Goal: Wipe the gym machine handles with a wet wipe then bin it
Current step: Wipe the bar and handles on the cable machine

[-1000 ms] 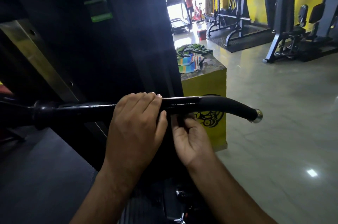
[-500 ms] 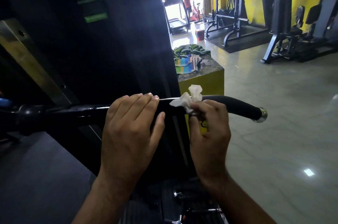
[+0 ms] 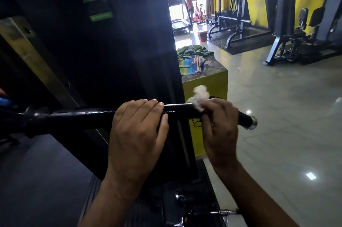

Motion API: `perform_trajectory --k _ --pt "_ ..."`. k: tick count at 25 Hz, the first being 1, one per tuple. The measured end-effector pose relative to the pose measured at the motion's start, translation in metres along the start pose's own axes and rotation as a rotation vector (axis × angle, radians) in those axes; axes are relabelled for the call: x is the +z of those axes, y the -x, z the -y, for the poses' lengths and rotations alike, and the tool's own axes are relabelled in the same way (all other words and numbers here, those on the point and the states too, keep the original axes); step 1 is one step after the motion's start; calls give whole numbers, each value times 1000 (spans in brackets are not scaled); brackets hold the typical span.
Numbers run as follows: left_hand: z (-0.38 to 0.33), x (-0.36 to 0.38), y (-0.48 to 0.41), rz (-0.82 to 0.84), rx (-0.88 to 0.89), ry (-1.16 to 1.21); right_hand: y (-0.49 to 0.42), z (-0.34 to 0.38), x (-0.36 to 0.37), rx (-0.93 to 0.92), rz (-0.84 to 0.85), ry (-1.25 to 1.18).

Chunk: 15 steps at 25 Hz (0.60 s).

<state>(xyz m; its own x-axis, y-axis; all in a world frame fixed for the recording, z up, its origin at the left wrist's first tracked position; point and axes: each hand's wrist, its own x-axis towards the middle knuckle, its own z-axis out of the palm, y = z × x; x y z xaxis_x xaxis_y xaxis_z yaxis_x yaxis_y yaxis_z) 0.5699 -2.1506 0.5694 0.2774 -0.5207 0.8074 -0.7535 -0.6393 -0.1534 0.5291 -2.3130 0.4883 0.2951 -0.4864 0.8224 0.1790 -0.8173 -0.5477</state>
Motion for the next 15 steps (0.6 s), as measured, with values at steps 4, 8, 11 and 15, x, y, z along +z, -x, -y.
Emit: perform_trajectory --k 4,8,11,15 --pt "5 6 4 14 -10 -28 12 15 6 -127 168 -36" --pt "12 9 7 61 -2 -61 -28 13 10 39 260 -136" --pt "12 10 10 84 3 -77 -72 26 22 -163 764 -81" --pt "14 10 15 75 5 -98 -114 8 18 -18 1188 154"
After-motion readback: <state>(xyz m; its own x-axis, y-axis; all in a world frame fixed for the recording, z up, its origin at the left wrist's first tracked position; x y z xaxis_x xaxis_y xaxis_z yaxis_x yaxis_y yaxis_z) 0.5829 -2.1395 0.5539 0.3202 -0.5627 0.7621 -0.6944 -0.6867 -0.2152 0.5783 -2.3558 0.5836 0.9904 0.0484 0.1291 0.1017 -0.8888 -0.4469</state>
